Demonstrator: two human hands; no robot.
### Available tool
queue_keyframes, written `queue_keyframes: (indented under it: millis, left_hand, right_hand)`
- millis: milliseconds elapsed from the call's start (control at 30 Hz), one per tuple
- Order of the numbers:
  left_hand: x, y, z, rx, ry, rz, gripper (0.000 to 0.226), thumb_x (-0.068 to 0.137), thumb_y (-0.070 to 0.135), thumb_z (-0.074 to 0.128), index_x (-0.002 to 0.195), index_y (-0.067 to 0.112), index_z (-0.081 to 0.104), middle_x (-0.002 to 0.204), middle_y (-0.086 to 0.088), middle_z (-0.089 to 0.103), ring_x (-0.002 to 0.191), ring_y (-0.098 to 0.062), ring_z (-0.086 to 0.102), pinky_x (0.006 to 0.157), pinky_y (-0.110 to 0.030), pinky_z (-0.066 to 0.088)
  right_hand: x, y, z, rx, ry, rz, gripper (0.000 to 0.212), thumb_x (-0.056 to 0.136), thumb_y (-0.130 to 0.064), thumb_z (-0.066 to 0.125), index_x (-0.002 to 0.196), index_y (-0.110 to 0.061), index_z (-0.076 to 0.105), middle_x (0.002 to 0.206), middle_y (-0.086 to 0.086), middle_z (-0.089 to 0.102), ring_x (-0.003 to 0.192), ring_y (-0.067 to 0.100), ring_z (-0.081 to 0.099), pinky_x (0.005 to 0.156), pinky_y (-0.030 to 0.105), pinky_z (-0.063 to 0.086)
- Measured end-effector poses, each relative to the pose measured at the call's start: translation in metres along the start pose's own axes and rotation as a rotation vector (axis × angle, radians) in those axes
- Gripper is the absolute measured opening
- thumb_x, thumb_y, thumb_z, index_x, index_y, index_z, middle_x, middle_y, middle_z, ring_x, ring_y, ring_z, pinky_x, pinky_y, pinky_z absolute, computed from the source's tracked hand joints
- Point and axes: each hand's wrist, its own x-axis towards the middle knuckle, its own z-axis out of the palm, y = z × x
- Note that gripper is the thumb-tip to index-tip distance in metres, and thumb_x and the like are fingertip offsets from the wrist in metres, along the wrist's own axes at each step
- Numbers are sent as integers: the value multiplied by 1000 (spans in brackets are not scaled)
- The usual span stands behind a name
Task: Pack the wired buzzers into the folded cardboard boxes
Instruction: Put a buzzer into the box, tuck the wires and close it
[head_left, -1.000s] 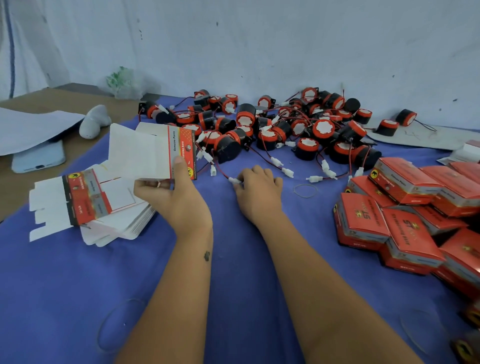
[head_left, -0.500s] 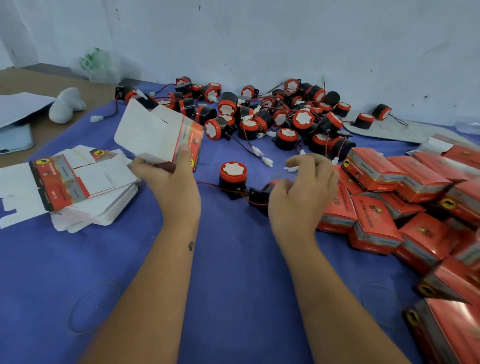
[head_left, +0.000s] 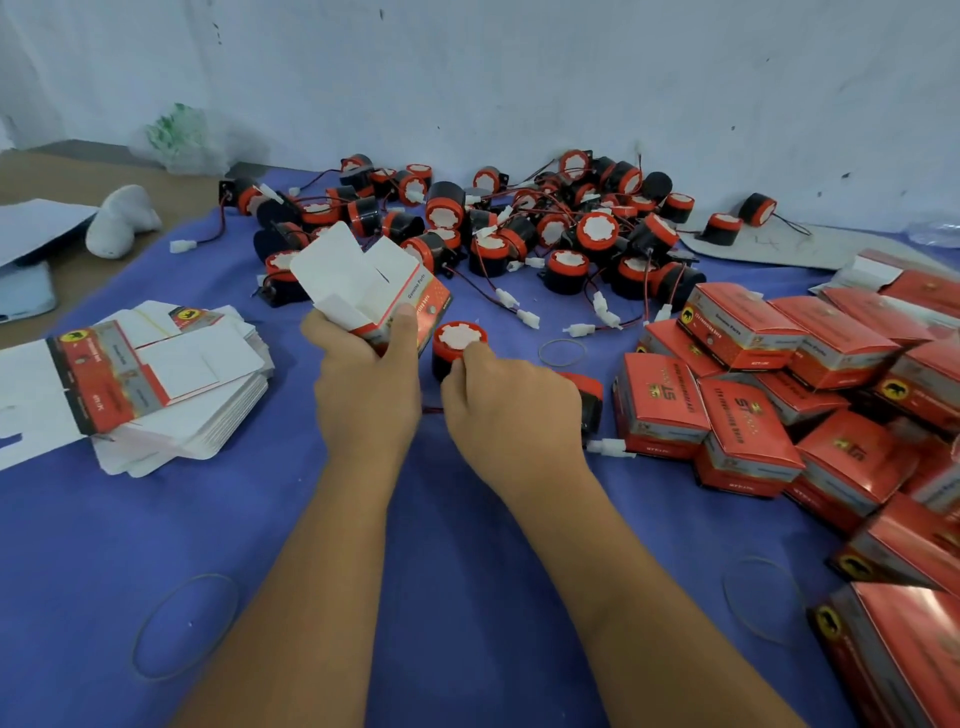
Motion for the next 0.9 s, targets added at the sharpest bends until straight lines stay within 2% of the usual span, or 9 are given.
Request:
queue_keyframes:
  millis: [133,233,333,433,500,633,700,833,900]
  left_hand:
    - [-1,2,0,-12,29,30,55,92,49,56,132,21,32,96,24,57,80,-1,55,59,-17,34]
    - [3,1,-4,-62,75,34,57,89,47,60,132,22,31,116,15,60,101,-11,56,63,-15,35]
    - [9,-5,-4,-73,119,-19,64,83,47,66,132,22,32,126,1,51,110,-19,45,65,-18,34]
    - [12,-9,-4,0,137,-16,69,79,38,74,134,22,34,112,8,45,106,-18,36,77,-28,37]
    - [15,-12,-5,106,129,27,68,80,31,75,134,20,36,110,12,51,119,-24,34,82,-35,38]
    - [19,-13,-8,264,114,20,65,83,25,73,137,20,37,131,-9,54,127,-34,31,82,-38,35]
    - [19,-13,-10,287,101,26,66,84,24,72,140,21,37,134,-11,51,128,-35,31,86,-41,37]
    - [20,-13,-11,246,88,36,63,84,20,69,140,21,38,133,-11,51,129,-36,32,95,-42,36]
    - [21,-13,-10,212,69,29,62,83,19,69,137,21,40,130,-8,53,128,-35,33,89,-39,36]
  right_hand:
    - [2,8,9,-42,-191,153,34,97,-26,46,66,-17,38,61,-2,42,51,16,36,46,27,19]
    - [5,13,11,7,-125,177,15,94,-20,55,104,-16,43,93,1,52,74,19,46,52,29,29]
    - [11,15,19,221,-87,112,70,86,-8,59,146,-17,24,144,11,34,124,29,37,95,36,34]
    - [15,15,23,537,-236,141,83,91,-25,60,154,-34,6,163,6,0,143,32,19,107,44,32]
    - [16,16,29,383,-328,52,70,94,-41,54,151,-40,14,164,6,-1,143,31,22,108,48,30]
    - [18,13,29,504,-128,45,37,87,-35,65,120,-28,48,129,0,47,112,26,50,95,45,42]
    - [16,12,30,535,-66,106,40,81,-30,71,112,-23,46,114,-1,49,101,23,51,87,43,46]
    - [19,14,28,806,-26,330,74,77,-28,75,139,-19,37,132,-1,40,110,10,49,88,24,45]
    - [30,18,20,934,50,435,65,76,-26,76,134,-19,48,127,-1,42,97,2,53,84,19,47]
